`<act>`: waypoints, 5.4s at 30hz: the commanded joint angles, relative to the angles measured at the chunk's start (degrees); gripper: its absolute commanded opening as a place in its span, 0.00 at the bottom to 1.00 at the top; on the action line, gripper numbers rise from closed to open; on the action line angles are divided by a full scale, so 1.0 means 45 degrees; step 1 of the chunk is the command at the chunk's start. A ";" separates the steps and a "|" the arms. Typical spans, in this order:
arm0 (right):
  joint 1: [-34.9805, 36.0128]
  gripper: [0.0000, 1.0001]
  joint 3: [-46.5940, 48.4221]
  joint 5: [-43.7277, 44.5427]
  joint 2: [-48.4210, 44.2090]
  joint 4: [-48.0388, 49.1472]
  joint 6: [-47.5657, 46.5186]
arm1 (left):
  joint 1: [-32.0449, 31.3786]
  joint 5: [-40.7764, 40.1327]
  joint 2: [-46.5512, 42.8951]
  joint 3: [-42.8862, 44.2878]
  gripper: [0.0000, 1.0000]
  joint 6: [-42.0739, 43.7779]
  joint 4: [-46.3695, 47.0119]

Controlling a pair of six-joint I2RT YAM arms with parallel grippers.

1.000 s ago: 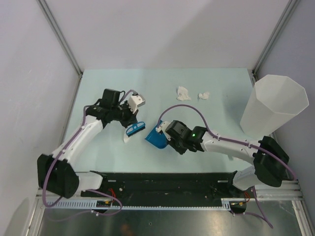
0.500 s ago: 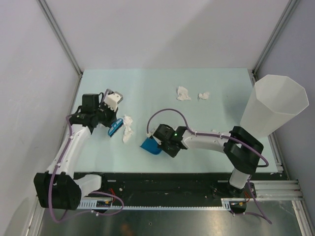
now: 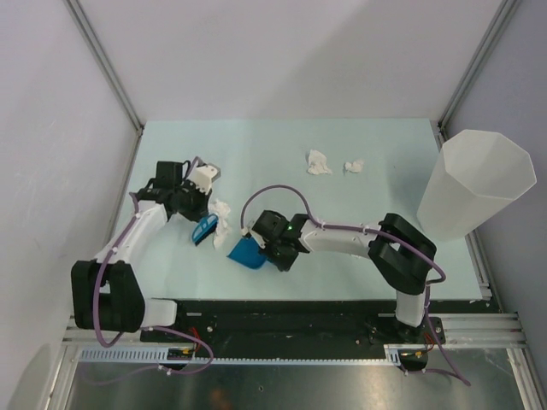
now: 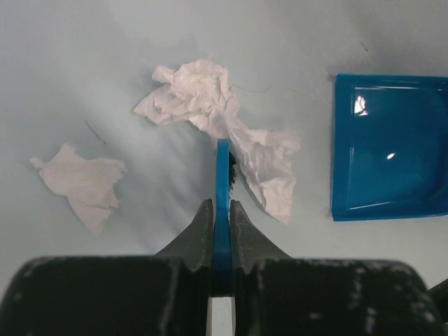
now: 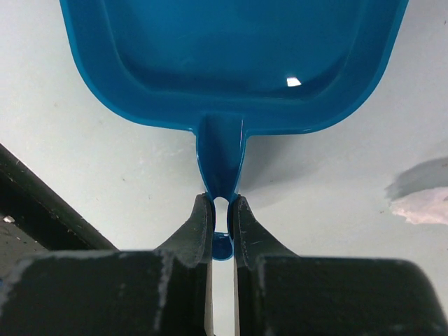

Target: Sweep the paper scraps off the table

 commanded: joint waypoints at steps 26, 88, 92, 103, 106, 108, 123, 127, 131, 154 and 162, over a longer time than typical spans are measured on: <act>-0.0756 0.00 0.0902 -0.1637 -0.0126 0.0124 -0.0213 | -0.1809 -0.0171 -0.1339 0.1726 0.00 -0.0817 -0.0073; -1.7647 0.00 0.8113 0.2240 -0.6139 -0.5407 0.0371 | -0.1535 -0.0175 -0.1593 0.0945 0.00 -0.0271 0.0084; -1.8217 0.00 0.6608 0.5425 -0.6883 -0.3379 -0.0797 | -0.1535 -0.0214 -0.1653 0.0886 0.00 -0.0173 0.0065; -1.5933 0.00 0.2507 1.0509 -0.8875 0.0083 -0.7553 | -0.1535 0.0098 -0.0989 0.1569 0.00 -0.0016 0.0084; -1.5679 0.00 0.1627 1.0742 -0.9422 0.0046 -0.9000 | -0.1535 0.0098 -0.1046 0.1706 0.00 0.0003 0.0084; -1.5717 0.00 0.1235 1.0706 -0.9676 -0.0149 -0.9528 | -0.1535 0.0137 -0.1144 0.1765 0.00 0.0003 0.0084; -1.5522 0.04 -0.0387 1.0722 -1.0987 0.0221 -1.2203 | -0.1535 0.0585 -0.2160 0.1511 0.00 0.0354 0.0103; -1.5131 0.03 -0.0387 1.2032 -1.0634 -0.0091 -1.3648 | -0.1535 0.1210 -0.2218 0.1472 0.00 0.0413 0.0123; -1.5034 0.04 -0.0387 1.2539 -1.0790 0.0006 -1.5286 | -0.1536 0.0452 -0.2511 0.1510 0.00 0.0901 0.0142; -0.8455 0.00 0.2696 1.5743 -1.0342 0.2723 -1.0178 | -0.1379 -0.0272 -0.2279 0.2331 0.00 -0.0641 0.0318; -0.4900 0.00 0.5553 1.0147 -0.8295 -0.3880 -0.2171 | -0.0834 -0.1054 -0.1868 0.2195 0.00 -0.0876 0.0397</act>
